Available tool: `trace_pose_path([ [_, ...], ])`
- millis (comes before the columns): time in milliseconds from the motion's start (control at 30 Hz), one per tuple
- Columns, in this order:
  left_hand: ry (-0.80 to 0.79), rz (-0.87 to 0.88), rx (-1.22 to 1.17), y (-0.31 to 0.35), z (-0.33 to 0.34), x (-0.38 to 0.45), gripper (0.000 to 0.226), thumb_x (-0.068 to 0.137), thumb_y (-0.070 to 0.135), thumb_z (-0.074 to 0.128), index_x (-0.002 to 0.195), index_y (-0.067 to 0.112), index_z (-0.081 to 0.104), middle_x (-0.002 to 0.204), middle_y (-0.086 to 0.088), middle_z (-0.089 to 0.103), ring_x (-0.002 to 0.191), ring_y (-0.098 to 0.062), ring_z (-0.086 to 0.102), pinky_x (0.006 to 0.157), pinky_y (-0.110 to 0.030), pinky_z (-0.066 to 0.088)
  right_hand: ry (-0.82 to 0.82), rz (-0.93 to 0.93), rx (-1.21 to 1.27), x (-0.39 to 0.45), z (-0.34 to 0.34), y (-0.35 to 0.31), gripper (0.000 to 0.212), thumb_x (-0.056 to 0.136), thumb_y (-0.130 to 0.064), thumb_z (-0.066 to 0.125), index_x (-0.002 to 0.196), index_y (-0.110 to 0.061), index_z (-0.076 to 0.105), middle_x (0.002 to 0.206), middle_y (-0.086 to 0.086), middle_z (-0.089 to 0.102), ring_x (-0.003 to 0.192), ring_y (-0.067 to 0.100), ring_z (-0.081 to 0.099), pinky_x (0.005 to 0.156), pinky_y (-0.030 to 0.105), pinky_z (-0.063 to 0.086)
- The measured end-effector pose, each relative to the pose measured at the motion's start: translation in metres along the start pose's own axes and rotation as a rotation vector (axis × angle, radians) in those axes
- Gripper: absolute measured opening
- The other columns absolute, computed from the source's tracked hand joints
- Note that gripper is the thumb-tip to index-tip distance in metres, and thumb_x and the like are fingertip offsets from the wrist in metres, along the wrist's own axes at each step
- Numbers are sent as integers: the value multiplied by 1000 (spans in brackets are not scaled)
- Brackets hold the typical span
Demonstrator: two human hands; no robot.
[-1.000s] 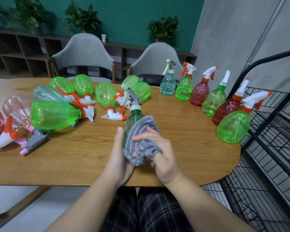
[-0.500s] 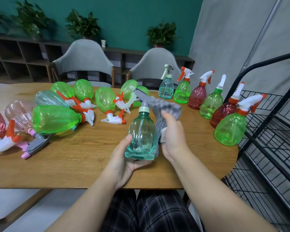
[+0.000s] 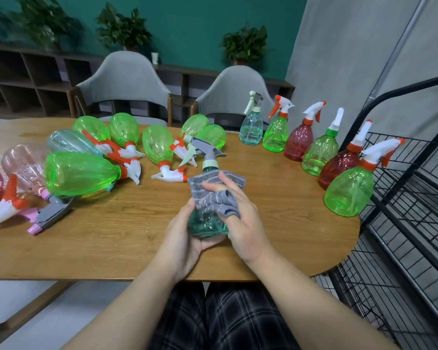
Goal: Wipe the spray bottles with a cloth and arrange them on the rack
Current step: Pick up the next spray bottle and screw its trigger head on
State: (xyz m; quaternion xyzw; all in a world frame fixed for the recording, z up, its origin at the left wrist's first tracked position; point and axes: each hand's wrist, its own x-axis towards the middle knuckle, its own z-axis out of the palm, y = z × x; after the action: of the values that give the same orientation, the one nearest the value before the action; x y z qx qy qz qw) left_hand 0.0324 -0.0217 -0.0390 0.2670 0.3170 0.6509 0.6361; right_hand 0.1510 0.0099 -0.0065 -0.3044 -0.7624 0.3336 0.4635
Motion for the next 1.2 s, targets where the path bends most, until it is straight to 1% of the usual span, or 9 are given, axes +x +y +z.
trace_pose_path([
  [133, -20, -24, -9, 4, 1, -2, 60, 95, 58, 32, 134, 17, 54, 125, -13, 67, 112, -26, 65, 85, -42, 57, -16, -132, 71, -11, 2, -1, 37, 76, -28, 47, 101, -18, 73, 129, 2, 59, 125, 10, 52, 115, 27, 21],
  [300, 80, -26, -78, 4, -1, 0, 106, 56, 59, 88, 138, 6, 48, 132, -23, 59, 105, -30, 66, 74, -40, 58, 76, 113, 558, -11, -4, -17, 40, 63, -23, 50, 80, 8, 69, 69, 4, 71, 73, 14, 67, 82, 18, 48],
  [400, 66, -21, -90, 2, -3, 1, 81, 70, 55, 78, 133, 9, 54, 127, -21, 62, 102, -30, 65, 73, -41, 60, 322, 500, 929, 1, -18, -27, 31, 84, -22, 40, 70, 1, 56, 54, 15, 63, 55, 26, 63, 68, 35, 50],
  [500, 20, -19, -106, 3, -3, -1, 64, 80, 53, 62, 129, 13, 56, 114, -14, 69, 91, -23, 68, 62, -30, 58, 613, 670, 1163, 16, -36, -22, 35, 99, -28, 37, 92, -5, 62, 83, 16, 69, 81, 30, 64, 79, 43, 49],
  [800, -10, -20, 38, 2, 2, -2, 57, 88, 49, 45, 129, 12, 58, 122, -16, 68, 109, -28, 66, 81, -39, 60, 191, 359, 340, 37, -8, -30, 39, 94, -41, 50, 117, -13, 62, 120, 10, 65, 110, 22, 60, 108, 34, 37],
  [833, 2, -15, 47, 2, 2, -2, 56, 88, 48, 45, 128, 13, 59, 121, -15, 68, 107, -26, 67, 82, -40, 59, 87, 272, 205, 34, -3, -27, 40, 95, -39, 47, 124, -14, 60, 129, 2, 62, 121, 19, 54, 99, 46, 39],
  [900, 15, -8, 40, 2, 2, -1, 53, 87, 47, 45, 127, 14, 60, 118, -13, 70, 102, -23, 69, 83, -42, 58, -40, 97, -26, 28, 0, -19, 41, 94, -35, 40, 133, -32, 50, 133, -34, 41, 139, 2, 27, 111, 23, 24],
  [1067, 19, -27, 51, 1, 2, -1, 47, 100, 45, 31, 119, 17, 63, 107, -10, 74, 91, -20, 71, 76, -42, 57, -28, 95, 33, 20, -2, -14, 35, 87, -28, 42, 115, -43, 57, 141, -22, 41, 140, -4, 24, 117, 29, 20],
  [1200, -12, -32, 13, 3, 2, -2, 64, 97, 58, 21, 128, 16, 58, 121, -15, 68, 108, -29, 67, 94, -53, 49, -60, 3, -10, 9, -2, -12, 32, 82, -33, 46, 109, -44, 61, 140, -20, 43, 136, 1, 35, 116, 32, 24],
])
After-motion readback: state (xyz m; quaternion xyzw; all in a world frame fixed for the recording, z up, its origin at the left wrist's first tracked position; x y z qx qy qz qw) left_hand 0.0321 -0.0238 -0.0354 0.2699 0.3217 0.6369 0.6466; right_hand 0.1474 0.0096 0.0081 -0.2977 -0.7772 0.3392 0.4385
